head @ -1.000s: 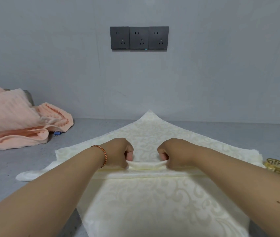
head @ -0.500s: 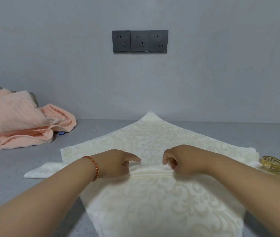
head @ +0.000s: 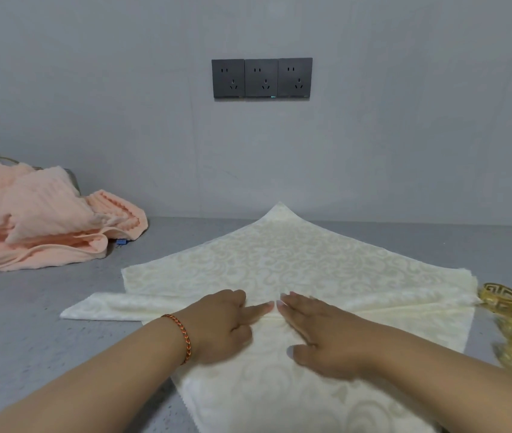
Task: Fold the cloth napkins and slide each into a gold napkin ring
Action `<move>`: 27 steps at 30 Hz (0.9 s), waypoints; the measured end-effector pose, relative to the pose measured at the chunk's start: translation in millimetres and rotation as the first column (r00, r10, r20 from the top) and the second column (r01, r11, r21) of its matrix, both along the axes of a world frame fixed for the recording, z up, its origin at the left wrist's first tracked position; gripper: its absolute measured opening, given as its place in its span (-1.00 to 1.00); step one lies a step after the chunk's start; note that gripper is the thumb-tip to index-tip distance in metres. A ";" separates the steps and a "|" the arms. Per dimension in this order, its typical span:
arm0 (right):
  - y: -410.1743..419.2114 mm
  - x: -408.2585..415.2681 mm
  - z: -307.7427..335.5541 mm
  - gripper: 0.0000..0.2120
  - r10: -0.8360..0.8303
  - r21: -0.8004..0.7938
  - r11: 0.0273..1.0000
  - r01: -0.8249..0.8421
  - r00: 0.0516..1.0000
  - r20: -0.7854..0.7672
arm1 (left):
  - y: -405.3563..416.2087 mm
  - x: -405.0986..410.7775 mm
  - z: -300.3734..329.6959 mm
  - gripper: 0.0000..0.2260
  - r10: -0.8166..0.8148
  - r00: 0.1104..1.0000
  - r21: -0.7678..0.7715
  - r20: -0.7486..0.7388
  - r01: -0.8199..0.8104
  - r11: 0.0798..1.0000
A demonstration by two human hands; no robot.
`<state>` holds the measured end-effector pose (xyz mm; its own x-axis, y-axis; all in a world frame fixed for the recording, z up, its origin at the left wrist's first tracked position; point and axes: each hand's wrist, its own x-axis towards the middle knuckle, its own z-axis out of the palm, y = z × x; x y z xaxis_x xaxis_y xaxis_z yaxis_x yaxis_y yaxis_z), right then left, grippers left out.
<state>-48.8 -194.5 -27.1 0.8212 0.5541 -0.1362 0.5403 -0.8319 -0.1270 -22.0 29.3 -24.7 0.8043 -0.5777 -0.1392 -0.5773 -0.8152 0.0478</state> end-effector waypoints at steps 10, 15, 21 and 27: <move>13.4 6.1 1.8 -0.50 0.002 0.142 0.990 -0.014 0.996 0.085 | 13.0 13.7 12.4 -0.75 0.127 0.926 -0.531 -0.356 -0.312 0.787; 12.3 8.5 2.3 -0.52 0.035 0.097 0.994 -0.050 0.988 0.151 | 39.7 47.0 24.7 -0.82 0.370 0.926 -0.108 -0.073 -0.376 0.920; 30.2 18.6 7.4 -0.49 0.088 0.047 0.994 -0.097 0.982 0.164 | 45.6 56.9 26.2 -0.81 0.350 0.918 0.011 -0.187 -0.354 0.935; 60.6 40.1 10.6 -0.46 -0.040 0.255 0.963 0.086 0.983 -0.180 | 52.4 60.3 26.8 -0.74 0.333 0.910 -0.029 -0.245 -0.350 0.936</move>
<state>-8.7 -133.9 -16.5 0.8325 0.5372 -0.1359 0.4390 -0.7891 -0.4296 38.3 81.7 2.1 0.9040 -0.2886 -0.3153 -0.2294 -0.9500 0.2119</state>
